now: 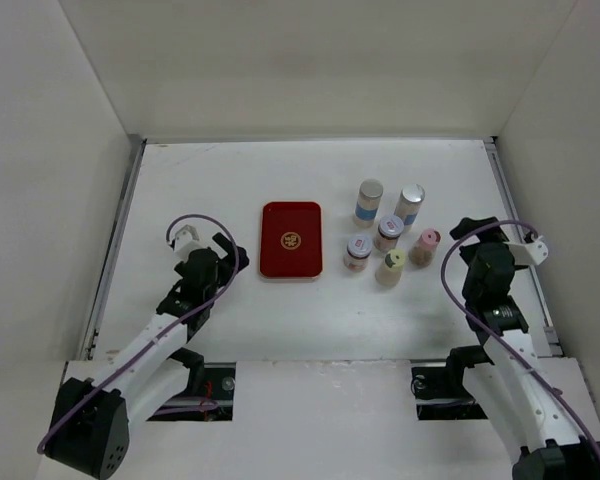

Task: Organize the condiment bottles

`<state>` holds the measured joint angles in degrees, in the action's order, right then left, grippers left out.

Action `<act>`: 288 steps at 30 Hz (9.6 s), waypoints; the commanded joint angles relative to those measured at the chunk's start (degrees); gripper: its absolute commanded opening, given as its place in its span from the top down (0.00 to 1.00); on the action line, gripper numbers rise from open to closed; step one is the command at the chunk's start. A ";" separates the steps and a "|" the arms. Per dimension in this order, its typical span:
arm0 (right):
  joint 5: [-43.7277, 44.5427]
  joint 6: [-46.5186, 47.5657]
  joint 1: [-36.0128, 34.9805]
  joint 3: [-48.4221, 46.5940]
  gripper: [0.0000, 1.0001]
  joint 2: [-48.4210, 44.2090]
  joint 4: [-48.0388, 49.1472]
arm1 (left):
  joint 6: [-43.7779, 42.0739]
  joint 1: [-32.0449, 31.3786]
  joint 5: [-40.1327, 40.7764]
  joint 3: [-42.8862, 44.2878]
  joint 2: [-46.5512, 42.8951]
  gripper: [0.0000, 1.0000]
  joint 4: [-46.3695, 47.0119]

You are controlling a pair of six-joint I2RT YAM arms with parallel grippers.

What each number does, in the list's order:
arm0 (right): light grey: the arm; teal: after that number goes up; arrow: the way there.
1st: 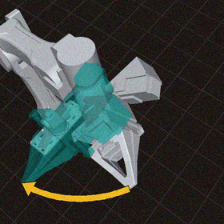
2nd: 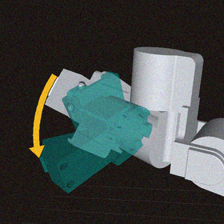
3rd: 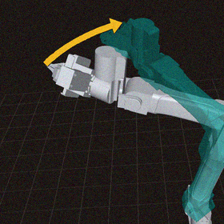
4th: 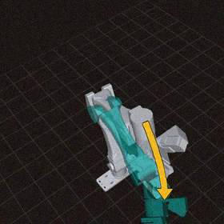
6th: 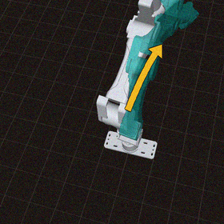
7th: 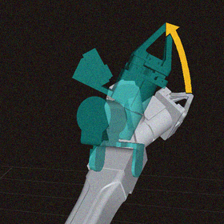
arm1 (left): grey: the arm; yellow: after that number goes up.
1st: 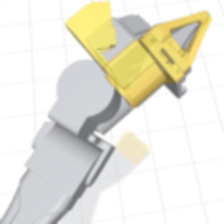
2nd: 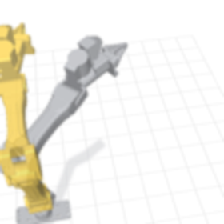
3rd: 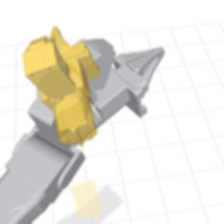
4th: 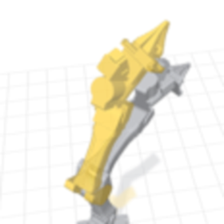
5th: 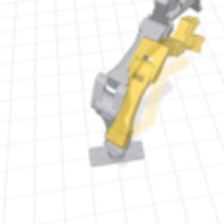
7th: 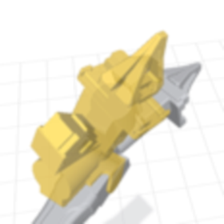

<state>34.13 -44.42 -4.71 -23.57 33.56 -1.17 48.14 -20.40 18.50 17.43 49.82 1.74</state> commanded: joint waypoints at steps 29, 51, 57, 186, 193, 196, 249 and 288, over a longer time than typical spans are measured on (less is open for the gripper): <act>-16.11 24.82 -21.35 -37.92 0.14 44.11 -1.19 | 0.73 -3.19 0.31 -9.43 -0.26 0.00 25.77; -9.00 26.06 -22.49 -59.22 0.48 69.80 -12.02 | 3.63 -3.90 -1.01 -10.40 7.13 0.00 30.43; -4.78 29.91 -24.68 -58.78 0.55 63.04 0.01 | 3.72 -3.72 -0.57 -10.66 7.92 0.00 31.04; -11.89 27.46 -47.54 -68.54 0.51 82.27 2.22 | 7.41 -1.61 -0.13 -13.21 7.75 0.00 32.36; -11.81 27.11 -47.98 -69.68 0.49 85.35 2.22 | 7.41 -1.70 -0.04 -13.12 8.01 0.00 32.45; -10.84 26.93 -48.15 -69.50 0.43 86.06 2.22 | 7.41 -1.70 -0.04 -13.12 8.27 0.00 32.45; 3.84 13.14 -34.71 -15.18 0.47 34.21 -7.88 | 7.32 -0.82 -1.01 -12.51 10.21 0.00 32.45; -12.42 27.02 -35.76 -64.76 0.46 81.05 4.51 | 7.32 -0.82 -1.45 -12.25 13.28 0.00 34.30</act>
<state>22.11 -17.80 -40.49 -85.78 114.15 -1.30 55.09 -21.39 17.30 4.56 62.26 34.72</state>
